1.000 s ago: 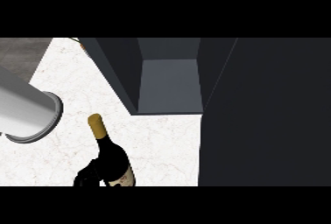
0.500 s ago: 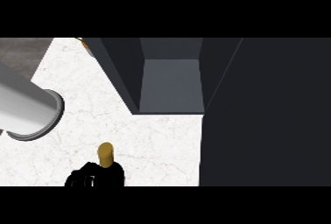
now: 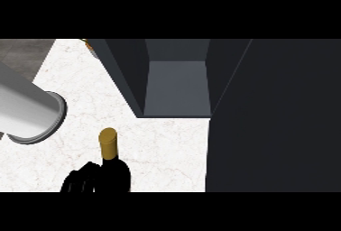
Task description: Pick up the wine, place it into the cabinet and close the cabinet
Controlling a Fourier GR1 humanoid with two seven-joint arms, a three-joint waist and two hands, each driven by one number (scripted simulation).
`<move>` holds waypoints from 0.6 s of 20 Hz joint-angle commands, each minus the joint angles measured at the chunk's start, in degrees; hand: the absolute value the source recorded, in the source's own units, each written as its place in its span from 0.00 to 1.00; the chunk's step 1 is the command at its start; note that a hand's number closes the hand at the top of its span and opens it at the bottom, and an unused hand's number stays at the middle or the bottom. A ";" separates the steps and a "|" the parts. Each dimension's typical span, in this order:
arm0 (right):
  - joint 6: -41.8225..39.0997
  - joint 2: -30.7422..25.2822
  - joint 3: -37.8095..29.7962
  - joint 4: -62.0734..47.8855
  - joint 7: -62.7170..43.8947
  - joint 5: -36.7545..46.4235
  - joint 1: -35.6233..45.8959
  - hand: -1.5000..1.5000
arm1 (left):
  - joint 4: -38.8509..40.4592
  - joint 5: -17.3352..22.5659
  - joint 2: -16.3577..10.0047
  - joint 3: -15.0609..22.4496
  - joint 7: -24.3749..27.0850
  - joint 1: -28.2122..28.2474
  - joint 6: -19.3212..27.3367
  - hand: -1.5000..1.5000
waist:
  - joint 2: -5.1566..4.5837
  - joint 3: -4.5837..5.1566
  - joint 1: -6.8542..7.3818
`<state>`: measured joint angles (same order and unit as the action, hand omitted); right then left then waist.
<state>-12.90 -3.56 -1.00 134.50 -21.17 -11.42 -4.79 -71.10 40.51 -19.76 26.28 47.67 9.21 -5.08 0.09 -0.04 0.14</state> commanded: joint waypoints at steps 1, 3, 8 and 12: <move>-0.99 -0.60 -0.79 0.76 0.23 -0.55 -1.22 0.00 | -14.25 0.35 -1.75 -0.19 -7.36 2.53 5.21 1.00 | 0.03 -0.02 0.04; -1.07 0.31 -0.30 -0.16 1.13 -0.48 -1.66 0.00 | -16.42 -0.57 -1.15 -0.39 -8.59 3.71 5.23 1.00 | -0.01 0.00 -0.03; -1.66 0.01 -1.18 -0.72 1.13 -1.88 -1.23 0.00 | -27.30 -2.21 0.00 -0.05 -15.72 3.44 12.32 1.00 | 0.00 0.00 0.04; 0.60 1.68 3.07 0.73 -1.61 2.16 -0.79 0.00 | -26.26 -1.77 0.23 -5.21 -21.32 -3.60 13.52 1.00 | -0.03 0.03 -0.15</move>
<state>-13.27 -2.99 -0.55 133.78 -21.04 -10.94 -4.93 -93.32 38.40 -18.58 24.15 31.59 8.00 6.61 0.05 -0.03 0.04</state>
